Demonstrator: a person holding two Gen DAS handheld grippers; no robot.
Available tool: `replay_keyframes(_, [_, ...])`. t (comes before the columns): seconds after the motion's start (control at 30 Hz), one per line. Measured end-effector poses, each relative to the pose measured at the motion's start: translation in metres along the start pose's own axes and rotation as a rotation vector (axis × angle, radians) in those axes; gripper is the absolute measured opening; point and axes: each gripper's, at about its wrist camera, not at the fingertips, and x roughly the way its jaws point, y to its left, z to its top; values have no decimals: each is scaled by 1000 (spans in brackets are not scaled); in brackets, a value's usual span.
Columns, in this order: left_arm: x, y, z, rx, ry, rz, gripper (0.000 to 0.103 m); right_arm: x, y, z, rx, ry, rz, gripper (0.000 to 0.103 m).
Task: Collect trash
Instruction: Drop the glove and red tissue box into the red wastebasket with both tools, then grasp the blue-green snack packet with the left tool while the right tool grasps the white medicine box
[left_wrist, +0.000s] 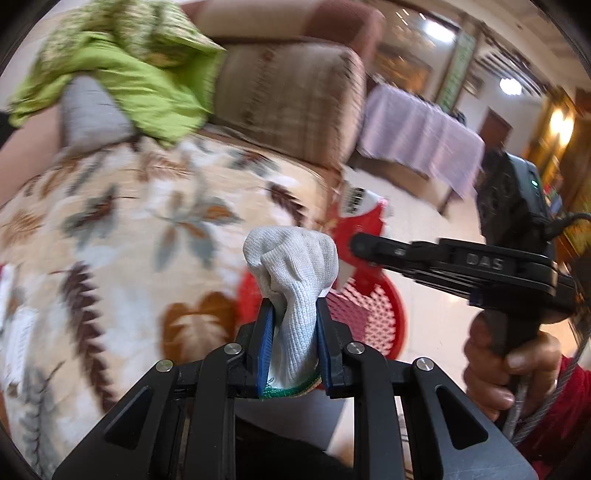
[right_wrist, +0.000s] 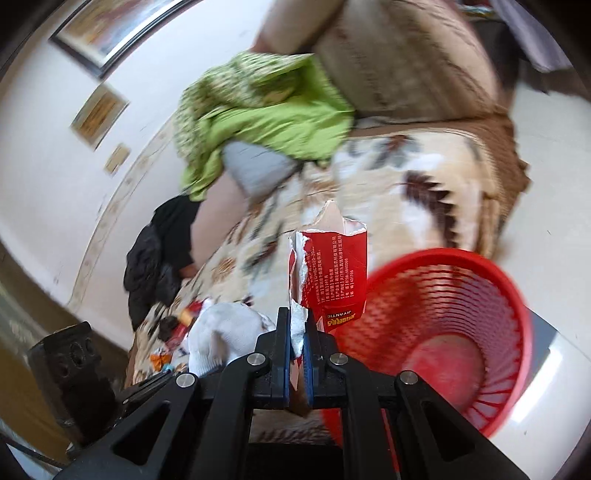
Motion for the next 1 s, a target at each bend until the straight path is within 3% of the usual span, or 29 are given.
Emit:
replay_keyframes(0.07, [14,-14,4,30,34,4,26,-2,-14,4,33,5,-32,9])
replay_keyframes(0.13, [26,-16,9,22,56,15,48,-4,-31,8,84,18,-68,13])
replay_keyframes(0.2, [25,-15,10,-6,45,4,50,-5,-39,9,112,19,-73,33])
replay_keyframes(0.47, [0,3,10,-77,-13,26,55,-5,-29,9,90,12,-52,35])
replay_keyframes(0.7, [-42,33,-4,-129,-80,100,57,3,0,3,36,27,-24,45])
replay_keyframes(1.0, [-105,100,-43,-257,-163,255,60,51,68,-18,-141,118,15,47])
